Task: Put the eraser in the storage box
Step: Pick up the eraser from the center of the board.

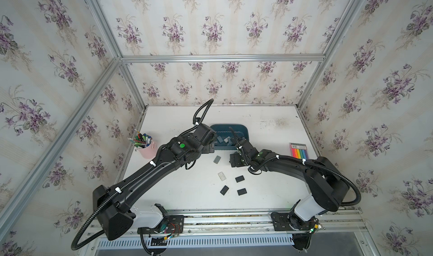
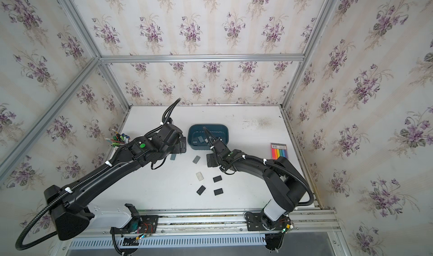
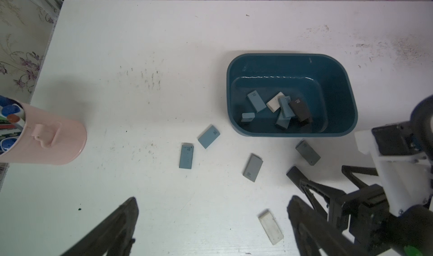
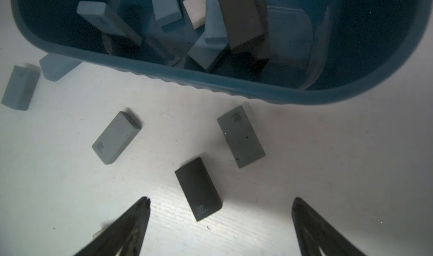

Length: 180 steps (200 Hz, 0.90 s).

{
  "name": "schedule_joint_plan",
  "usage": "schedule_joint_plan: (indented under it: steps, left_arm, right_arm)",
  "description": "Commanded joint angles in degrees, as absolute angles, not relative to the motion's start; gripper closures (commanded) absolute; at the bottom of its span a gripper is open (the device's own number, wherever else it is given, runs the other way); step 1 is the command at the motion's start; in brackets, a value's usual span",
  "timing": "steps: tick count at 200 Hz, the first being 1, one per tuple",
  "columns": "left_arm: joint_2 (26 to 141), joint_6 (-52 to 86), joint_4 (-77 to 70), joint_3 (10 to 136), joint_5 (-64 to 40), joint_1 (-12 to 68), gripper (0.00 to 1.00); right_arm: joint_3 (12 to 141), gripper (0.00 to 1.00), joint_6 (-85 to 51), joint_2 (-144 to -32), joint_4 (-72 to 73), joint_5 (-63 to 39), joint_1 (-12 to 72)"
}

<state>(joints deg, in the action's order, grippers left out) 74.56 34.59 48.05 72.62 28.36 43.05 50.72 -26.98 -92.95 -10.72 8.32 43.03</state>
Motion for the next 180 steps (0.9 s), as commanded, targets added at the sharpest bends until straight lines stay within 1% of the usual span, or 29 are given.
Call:
schedule_joint_plan:
  steps: [1,11,32,58,72,109,141,155,180]
  left_arm:
    - [72.2,36.3,48.1,70.0,29.0,43.0,0.00]
    - [71.1,36.7,48.3,68.6,29.2,43.0,0.01]
    - [69.1,37.1,48.4,66.2,29.8,42.9,0.01]
    - [67.6,37.3,49.2,64.4,30.6,42.9,0.01]
    - [67.0,37.5,49.7,63.9,30.8,43.0,0.01]
    - [65.5,37.6,49.9,62.1,31.3,42.9,0.01]
    - [64.9,38.0,50.4,61.2,31.8,42.9,0.01]
    - [64.5,38.0,50.4,60.7,32.0,43.0,0.00]
    - [64.4,38.0,50.4,60.2,32.5,42.9,0.01]
  right_arm:
    - [51.7,0.07,-26.1,-94.8,-8.2,8.5,41.9]
    - [52.6,0.08,-25.7,-95.9,-8.3,8.8,41.6]
    - [54.6,0.16,-24.7,-97.9,-9.0,9.0,41.5]
    - [55.2,0.20,-24.5,-98.9,-9.1,9.8,41.1]
    - [55.0,0.25,-24.5,-99.2,-9.0,9.8,40.8]
    - [54.4,0.33,-24.4,-100.7,-8.5,9.9,40.4]
    - [54.4,0.35,-24.4,-102.0,-8.1,9.1,40.2]
    - [54.2,0.37,-24.2,-102.3,-7.9,9.1,40.2]
    - [54.5,0.47,-23.9,-102.8,-7.5,9.1,40.2]
